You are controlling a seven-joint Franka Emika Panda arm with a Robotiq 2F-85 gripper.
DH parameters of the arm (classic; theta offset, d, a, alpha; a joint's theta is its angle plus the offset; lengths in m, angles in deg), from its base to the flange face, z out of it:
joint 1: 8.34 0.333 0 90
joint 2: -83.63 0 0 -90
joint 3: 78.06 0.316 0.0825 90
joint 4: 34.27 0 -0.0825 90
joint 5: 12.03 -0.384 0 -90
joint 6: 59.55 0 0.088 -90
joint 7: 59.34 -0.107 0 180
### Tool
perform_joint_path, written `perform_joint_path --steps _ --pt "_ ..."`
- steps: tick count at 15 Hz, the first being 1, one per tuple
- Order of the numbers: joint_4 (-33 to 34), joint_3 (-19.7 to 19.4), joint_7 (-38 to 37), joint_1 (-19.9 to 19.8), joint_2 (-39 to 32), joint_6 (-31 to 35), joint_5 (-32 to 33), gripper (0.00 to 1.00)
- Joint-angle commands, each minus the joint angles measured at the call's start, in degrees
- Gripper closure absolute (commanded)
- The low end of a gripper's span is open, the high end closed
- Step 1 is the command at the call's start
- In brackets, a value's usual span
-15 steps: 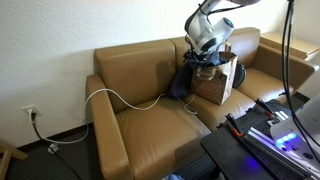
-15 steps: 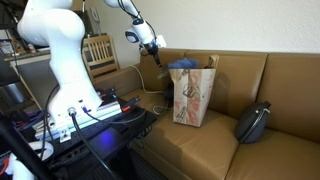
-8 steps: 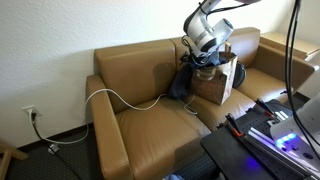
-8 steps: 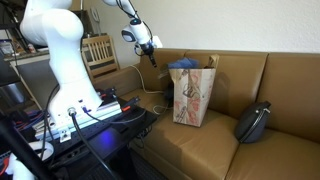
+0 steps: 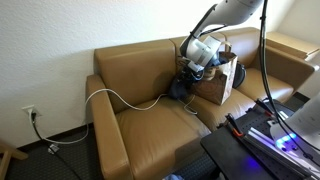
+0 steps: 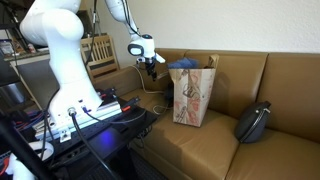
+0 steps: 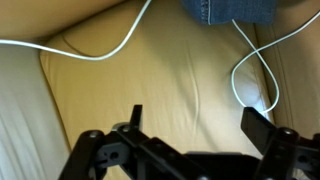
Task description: Move the bag to the right and place the blue cloth inside it
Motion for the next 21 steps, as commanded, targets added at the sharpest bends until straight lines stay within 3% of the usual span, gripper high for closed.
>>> perform_joint_path --steps 1,2,4,7,8,12,13,16,18,21 --pt "2.56 -9.10 -9.15 7.11 -4.94 -4.32 16.43 0.00" --pt "3.22 -15.17 -5.18 12.19 -6.90 -5.68 13.39 0.00" --pt "4.87 -21.99 -4.05 17.91 -10.14 -6.04 15.29 0.00" --pt "6.85 -27.53 -3.94 22.92 -13.67 -1.68 17.63 0.00" --pt "4.86 -25.04 -3.94 20.80 -11.12 -3.78 16.02 0.00" --pt "5.34 -24.52 -2.28 20.58 -11.32 -4.19 15.88 0.00" --pt "4.46 -20.34 -2.87 16.57 -9.62 -1.55 23.18 0.00" --pt "3.82 -17.50 -0.51 14.36 -8.25 -2.79 33.78 0.00" --pt "2.99 -16.58 -0.65 13.43 -6.59 -3.53 41.94 0.00" --pt "2.91 -19.66 -1.95 15.62 -5.90 -3.35 54.35 0.00"
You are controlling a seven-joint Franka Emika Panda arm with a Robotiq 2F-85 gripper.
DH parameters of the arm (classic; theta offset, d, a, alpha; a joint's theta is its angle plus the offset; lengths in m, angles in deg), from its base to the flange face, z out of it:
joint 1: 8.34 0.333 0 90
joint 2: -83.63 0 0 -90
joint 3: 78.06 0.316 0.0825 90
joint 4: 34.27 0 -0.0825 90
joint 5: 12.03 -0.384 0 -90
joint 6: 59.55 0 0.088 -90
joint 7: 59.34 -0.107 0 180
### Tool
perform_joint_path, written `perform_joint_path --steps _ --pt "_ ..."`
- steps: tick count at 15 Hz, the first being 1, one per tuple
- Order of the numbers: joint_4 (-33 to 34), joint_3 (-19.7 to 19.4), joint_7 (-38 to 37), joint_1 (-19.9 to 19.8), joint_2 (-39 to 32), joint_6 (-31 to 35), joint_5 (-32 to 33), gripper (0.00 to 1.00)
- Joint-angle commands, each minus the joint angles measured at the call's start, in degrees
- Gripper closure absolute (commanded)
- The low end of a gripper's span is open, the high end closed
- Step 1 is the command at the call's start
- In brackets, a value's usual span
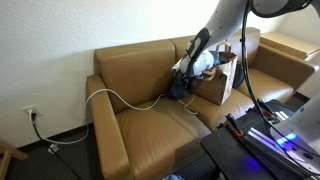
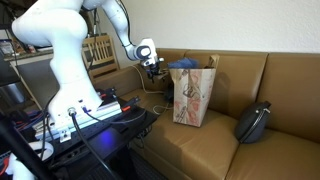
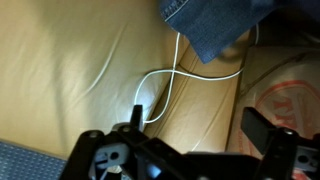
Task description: Move the bag to the right and place the blue cloth inside it
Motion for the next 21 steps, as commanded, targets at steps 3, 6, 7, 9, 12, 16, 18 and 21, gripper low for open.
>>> perform_joint_path --steps 3,6,7,9,12,16,18,21 --pt "-2.29 -3.06 1.27 2.36 4.11 2.01 17.66 0.00" --pt "-2.44 3.85 3.05 -3.57 8.45 3.10 17.61 0.00" --pt "-3.20 7.15 3.93 -6.86 10.90 1.51 15.88 0.00" --pt "-0.36 4.27 0.24 -3.39 6.49 2.25 18.04 0.00" --pt "0.24 1.14 -0.94 -1.40 6.36 1.69 21.07 0.00" --pt "5.95 -6.91 -1.90 5.84 -1.44 2.68 29.86 0.00" --pt "9.04 -10.66 -0.95 9.51 -5.53 2.95 31.16 0.00" --pt "14.30 -16.35 -0.94 14.29 -12.53 2.50 32.38 0.00"
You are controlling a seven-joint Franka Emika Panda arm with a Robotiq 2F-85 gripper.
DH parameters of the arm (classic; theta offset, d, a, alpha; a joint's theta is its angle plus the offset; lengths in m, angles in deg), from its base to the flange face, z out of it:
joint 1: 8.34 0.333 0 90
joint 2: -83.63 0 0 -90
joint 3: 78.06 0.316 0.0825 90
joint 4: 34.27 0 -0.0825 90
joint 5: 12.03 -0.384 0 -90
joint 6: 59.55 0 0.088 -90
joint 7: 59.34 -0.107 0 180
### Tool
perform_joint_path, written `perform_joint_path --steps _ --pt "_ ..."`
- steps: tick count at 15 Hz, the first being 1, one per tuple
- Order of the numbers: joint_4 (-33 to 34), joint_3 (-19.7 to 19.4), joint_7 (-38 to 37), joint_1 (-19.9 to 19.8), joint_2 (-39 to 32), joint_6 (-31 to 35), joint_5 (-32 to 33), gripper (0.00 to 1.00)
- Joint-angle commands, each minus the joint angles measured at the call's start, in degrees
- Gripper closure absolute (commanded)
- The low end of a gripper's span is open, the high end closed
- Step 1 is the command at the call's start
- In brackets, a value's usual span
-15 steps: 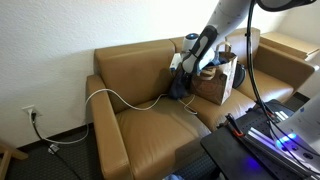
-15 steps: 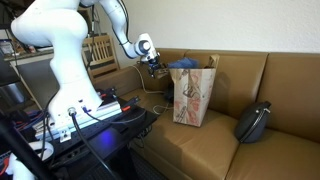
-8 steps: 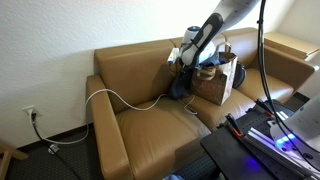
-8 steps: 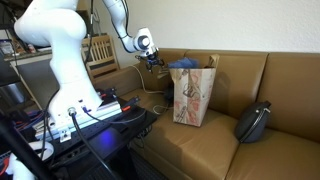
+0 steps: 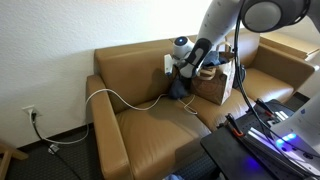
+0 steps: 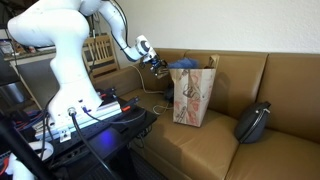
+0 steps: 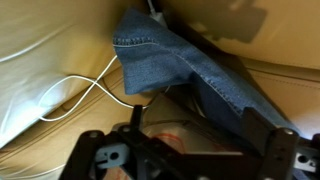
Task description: Move the bag to the right and place the blue cloth inside it
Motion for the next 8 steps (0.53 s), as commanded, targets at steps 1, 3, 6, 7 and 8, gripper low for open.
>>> perform_joint_path --steps 1,3,6,7,8 --pt "7.44 -8.09 0.01 6.14 -9.98 -0.22 0.17 0.00" --pt "4.90 -5.97 0.37 5.05 -6.95 -0.44 -1.15 0.00" --pt "5.83 -6.59 0.31 5.86 -8.60 -0.44 -1.74 0.00" --pt "6.17 -6.78 1.33 5.71 -9.27 -1.48 -0.90 0.00" --pt "7.08 -8.23 1.25 6.43 -11.07 -1.80 -0.08 0.00"
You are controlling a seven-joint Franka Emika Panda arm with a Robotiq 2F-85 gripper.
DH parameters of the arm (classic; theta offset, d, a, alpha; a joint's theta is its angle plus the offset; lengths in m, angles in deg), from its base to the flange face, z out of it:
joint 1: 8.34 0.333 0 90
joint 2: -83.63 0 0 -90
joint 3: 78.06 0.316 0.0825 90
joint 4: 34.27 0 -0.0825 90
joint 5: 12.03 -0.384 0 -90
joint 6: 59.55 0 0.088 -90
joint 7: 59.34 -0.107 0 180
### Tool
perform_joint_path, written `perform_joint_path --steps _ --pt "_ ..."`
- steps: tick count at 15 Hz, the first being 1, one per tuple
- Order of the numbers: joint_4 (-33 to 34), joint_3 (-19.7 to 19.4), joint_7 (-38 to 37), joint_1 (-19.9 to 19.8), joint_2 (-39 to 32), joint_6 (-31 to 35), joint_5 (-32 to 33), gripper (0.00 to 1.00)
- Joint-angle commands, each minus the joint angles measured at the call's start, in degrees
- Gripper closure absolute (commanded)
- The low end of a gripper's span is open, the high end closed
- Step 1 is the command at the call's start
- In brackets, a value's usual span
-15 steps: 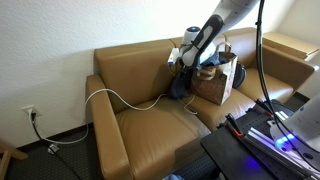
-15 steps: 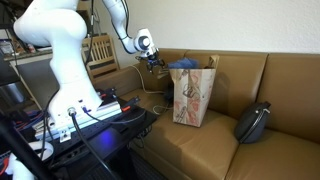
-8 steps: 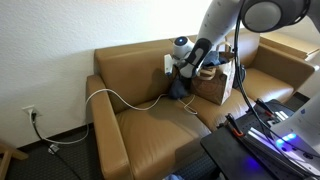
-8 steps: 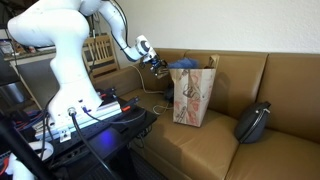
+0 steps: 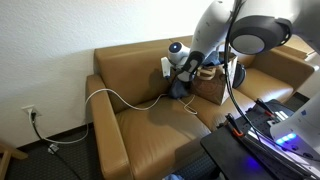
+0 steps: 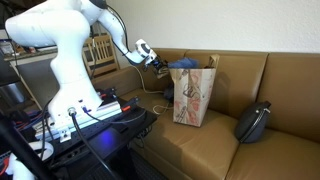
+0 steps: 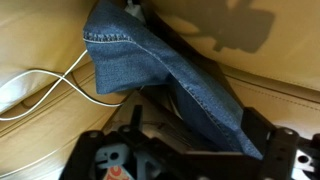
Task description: Move the bag to the right and place the blue cloth inside it
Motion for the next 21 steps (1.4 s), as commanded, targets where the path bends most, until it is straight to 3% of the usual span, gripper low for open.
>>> perform_joint_path --steps 1,7,12,16,18,21 --pt "2.72 -2.70 1.33 1.02 -4.55 -1.57 1.70 0.00" --pt "11.13 -7.34 3.70 0.60 -13.94 -1.53 2.78 0.00" --pt "18.21 -4.00 6.27 -4.76 -16.36 -6.38 1.72 0.00" --pt "23.82 -3.71 4.68 -8.00 -19.32 -10.75 2.42 0.00" --pt "26.56 -3.06 4.22 -9.89 -20.30 -12.75 2.63 0.27" --pt "29.71 -1.62 4.10 -12.24 -21.24 -14.06 3.19 0.48"
